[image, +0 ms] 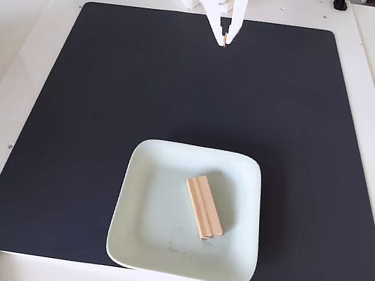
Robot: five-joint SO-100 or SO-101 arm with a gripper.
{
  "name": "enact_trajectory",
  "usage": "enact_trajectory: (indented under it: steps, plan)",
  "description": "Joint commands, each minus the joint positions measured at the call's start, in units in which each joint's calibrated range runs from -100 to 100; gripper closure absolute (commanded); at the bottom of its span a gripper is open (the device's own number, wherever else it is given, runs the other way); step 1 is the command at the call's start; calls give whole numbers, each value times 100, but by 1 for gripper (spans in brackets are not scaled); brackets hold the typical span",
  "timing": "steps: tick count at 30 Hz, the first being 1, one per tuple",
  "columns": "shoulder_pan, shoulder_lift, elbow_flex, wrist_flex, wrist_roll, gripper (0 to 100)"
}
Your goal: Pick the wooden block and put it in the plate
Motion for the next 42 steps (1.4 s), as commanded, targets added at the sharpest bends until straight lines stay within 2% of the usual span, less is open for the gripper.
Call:
enact_trajectory:
  steps: [1, 9, 13, 42]
  plan:
    - [-53, -60, 51, 534, -19, 99]
    - [-75, -69, 51, 2540, 29, 99]
    - [-75, -69, 51, 3141, 34, 99]
    - [-232, -18, 51, 3168, -3, 99]
